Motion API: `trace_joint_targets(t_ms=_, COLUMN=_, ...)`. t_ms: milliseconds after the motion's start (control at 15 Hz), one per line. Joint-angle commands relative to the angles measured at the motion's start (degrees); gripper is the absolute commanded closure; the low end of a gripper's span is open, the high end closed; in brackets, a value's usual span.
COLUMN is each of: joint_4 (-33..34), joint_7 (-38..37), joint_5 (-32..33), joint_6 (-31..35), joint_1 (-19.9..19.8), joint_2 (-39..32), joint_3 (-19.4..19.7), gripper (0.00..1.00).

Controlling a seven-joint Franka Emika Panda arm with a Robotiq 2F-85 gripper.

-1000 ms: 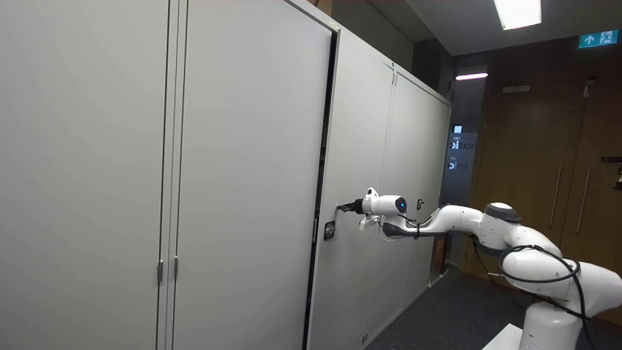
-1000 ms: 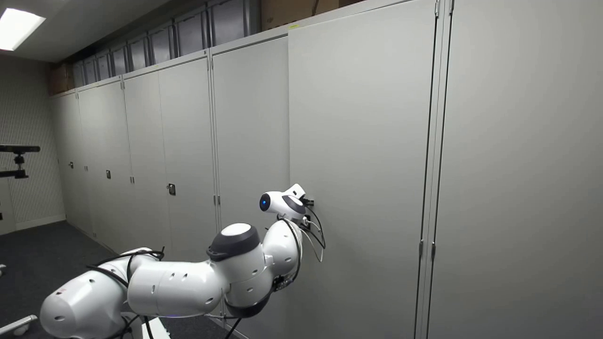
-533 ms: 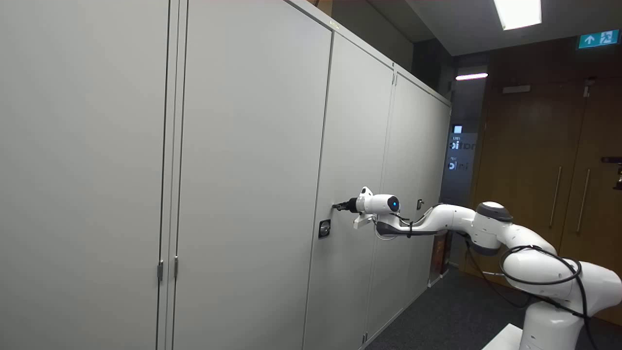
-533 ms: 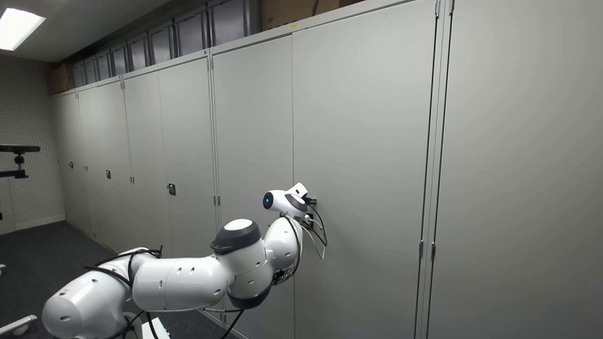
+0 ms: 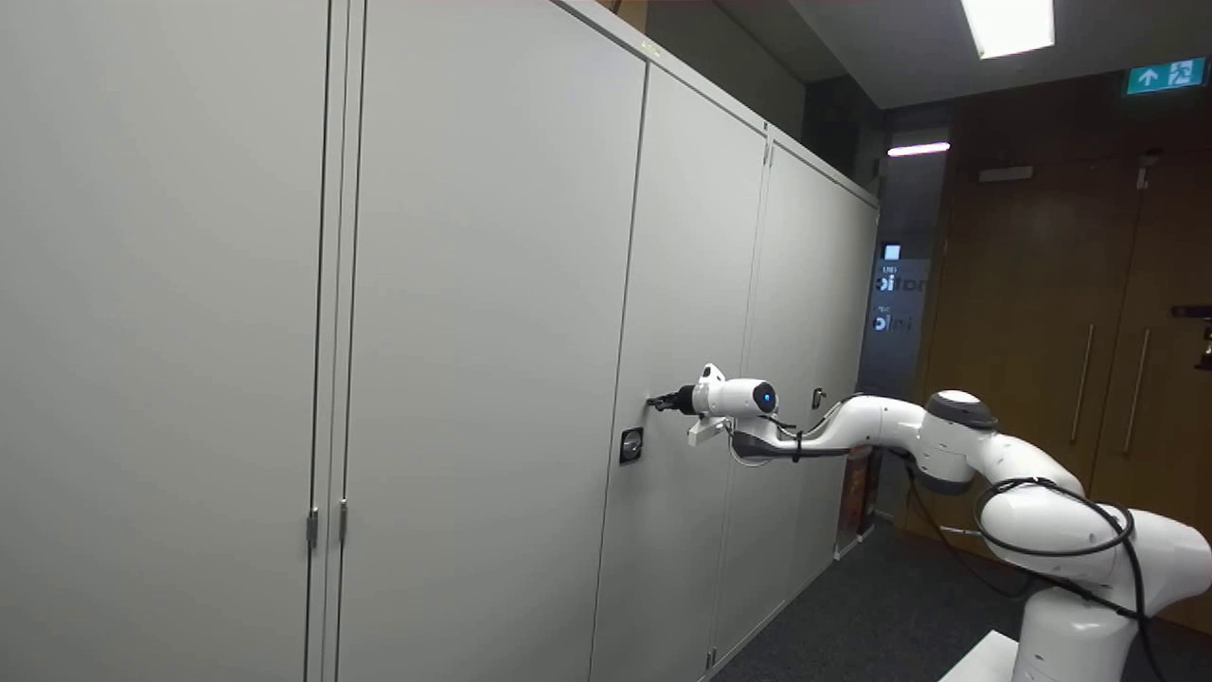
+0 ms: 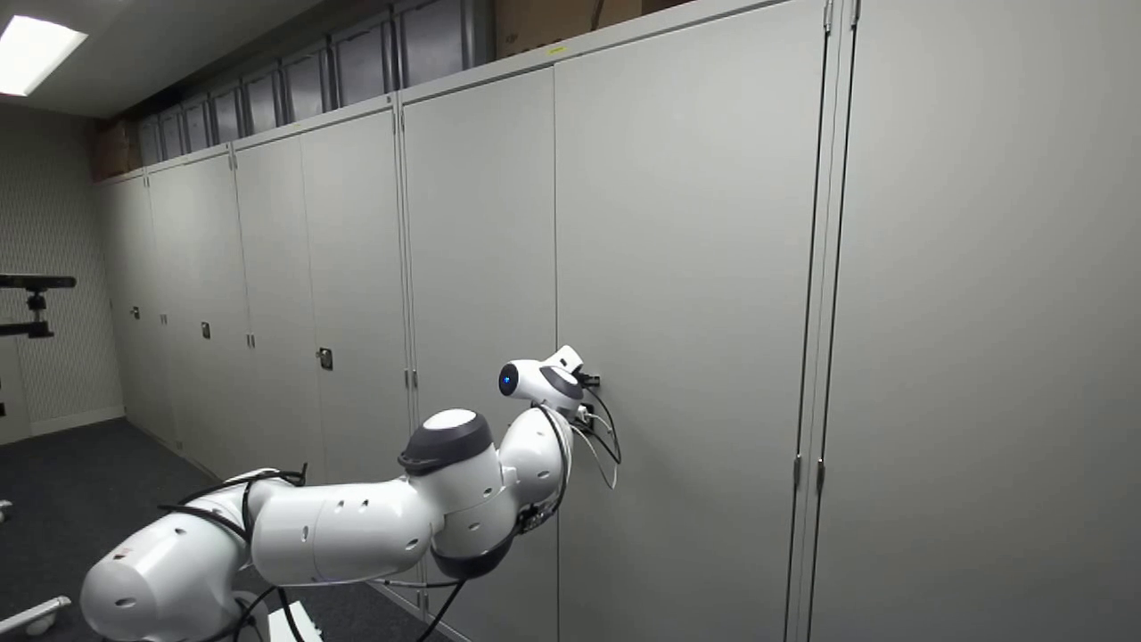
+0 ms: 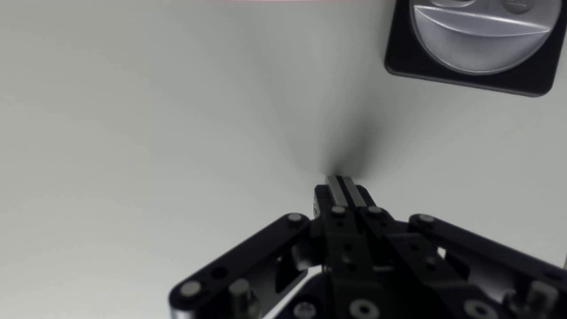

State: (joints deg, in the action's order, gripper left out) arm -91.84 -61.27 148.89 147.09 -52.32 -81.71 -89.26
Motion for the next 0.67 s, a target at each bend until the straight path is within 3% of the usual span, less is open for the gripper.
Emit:
trace_joint_targets(t_ms=0, joint_4=7.32, joint_7=-0.46, joint_5=-0.45, joint_6=1.28, joint_1=4.3, joint_2=2.96, joint_3=2.24, gripper=1.0)
trace_joint_targets(t_ms=600, joint_4=11.29, joint_7=0.24, joint_5=-0.4, joint_6=4.3, joint_1=6.02, joint_2=2.59, joint_3=3.38, gripper=1.0)
